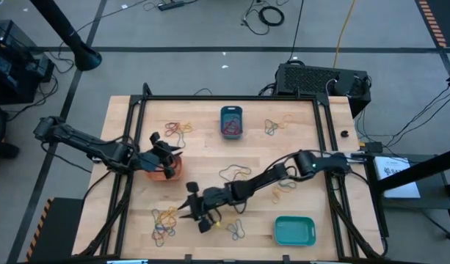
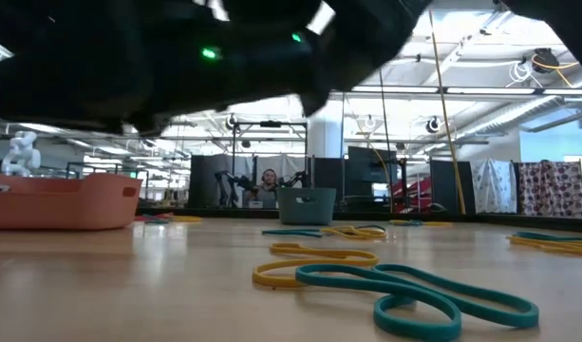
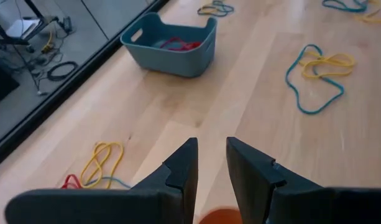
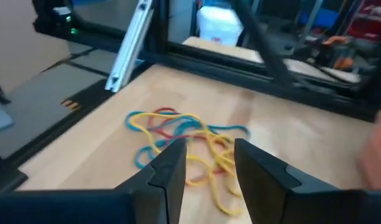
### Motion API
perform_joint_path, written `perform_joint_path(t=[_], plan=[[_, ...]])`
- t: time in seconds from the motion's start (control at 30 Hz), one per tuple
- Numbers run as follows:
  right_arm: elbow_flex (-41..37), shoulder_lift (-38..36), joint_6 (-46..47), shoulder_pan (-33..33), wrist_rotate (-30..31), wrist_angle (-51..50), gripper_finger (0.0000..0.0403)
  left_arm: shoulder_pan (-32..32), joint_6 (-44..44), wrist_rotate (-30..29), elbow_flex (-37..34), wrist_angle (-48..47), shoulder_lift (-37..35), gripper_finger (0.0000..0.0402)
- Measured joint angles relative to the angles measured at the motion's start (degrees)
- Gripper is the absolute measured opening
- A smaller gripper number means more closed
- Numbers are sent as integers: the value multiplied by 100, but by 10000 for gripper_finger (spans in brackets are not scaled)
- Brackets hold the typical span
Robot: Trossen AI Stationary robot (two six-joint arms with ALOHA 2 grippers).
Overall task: Sort rubber bands into baskets
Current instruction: Put the bottom red rubber band into the blue bin
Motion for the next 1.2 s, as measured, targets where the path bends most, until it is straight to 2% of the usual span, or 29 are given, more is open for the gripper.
perform_joint_path(t=[0.2,0.4,0.6,0.83,1.2], plan=[[893,327,12,74,-3,-526,130,0,-13,-256,-2,54,62,93],[1349,694,16,135,-271,-686,130,-43,-179,-139,-7,95,150,93],[1383,857,49,147,-345,-672,130,-211,-432,-114,-9,104,186,93],[1390,888,-94,126,-919,-817,130,-349,-570,-143,-9,127,279,93],[1395,1173,-176,-57,-913,-701,130,-361,-608,-166,-9,130,462,93]])
